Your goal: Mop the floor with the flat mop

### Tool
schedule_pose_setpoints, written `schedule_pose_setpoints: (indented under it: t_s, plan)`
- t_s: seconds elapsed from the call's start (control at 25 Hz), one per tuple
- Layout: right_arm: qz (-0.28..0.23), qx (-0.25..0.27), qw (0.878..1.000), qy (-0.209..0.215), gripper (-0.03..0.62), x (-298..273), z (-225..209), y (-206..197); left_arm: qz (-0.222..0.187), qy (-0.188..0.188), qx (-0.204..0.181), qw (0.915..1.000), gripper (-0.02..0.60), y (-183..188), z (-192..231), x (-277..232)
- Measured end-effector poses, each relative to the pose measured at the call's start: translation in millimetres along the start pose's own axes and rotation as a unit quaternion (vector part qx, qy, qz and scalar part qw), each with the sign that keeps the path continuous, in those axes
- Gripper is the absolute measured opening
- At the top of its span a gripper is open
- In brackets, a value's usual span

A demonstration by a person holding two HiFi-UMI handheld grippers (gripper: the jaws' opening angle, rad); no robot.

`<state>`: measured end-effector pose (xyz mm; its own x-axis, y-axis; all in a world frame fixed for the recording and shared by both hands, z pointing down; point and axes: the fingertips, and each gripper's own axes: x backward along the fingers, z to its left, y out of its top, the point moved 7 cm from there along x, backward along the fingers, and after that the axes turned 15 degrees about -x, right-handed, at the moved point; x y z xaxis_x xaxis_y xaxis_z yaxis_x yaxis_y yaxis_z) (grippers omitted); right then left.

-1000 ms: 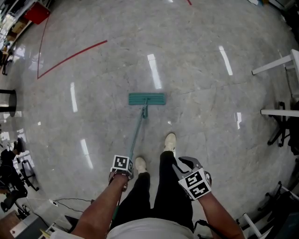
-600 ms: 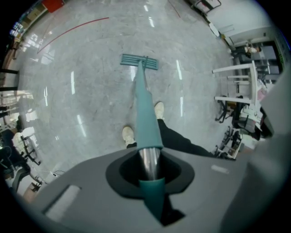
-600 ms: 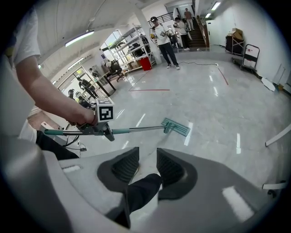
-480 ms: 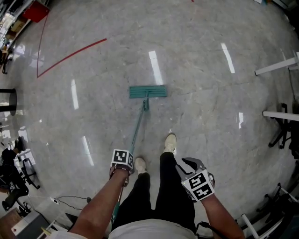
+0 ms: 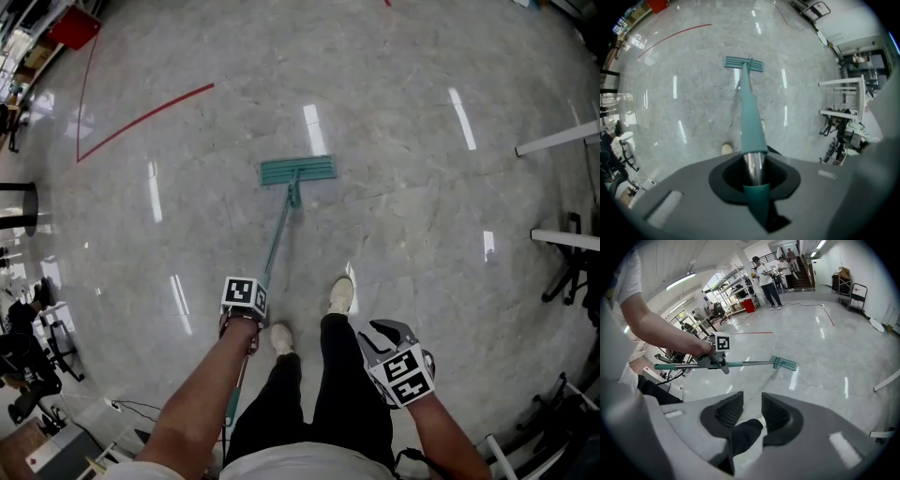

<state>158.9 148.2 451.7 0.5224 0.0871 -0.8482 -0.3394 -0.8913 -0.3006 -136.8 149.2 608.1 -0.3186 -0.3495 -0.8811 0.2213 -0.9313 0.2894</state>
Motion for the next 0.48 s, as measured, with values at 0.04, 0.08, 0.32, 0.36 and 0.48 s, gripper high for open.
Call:
schedule_pose_setpoints:
  t_s: [0.04,0.08,0.32,0.36,0.48]
  plan:
    - [-0.001,0.000,1.000,0.000,0.124,1,-2,2,-0.002,0.000,0.001,1.0000,0.060,7,1,3]
    - [-0.002,0.000,1.000,0.001,0.124,1,-5,3,-0.003,0.000,0.003,1.0000,0.060,14,2,5]
    - [-0.001,-0.006,1.000,0.000,0.124,6,-18,5,-0.003,0.002,0.005,1.0000,0.061,55,6,21]
    - [-0.001,-0.008,1.000,0.001,0.124,6,-21,5,-0.004,0.001,0.007,1.0000,0.061,62,6,23]
    - [-0.001,-0.014,1.000,0.003,0.124,8,-25,4,-0.010,-0.005,0.014,0.9998,0.061,80,6,28]
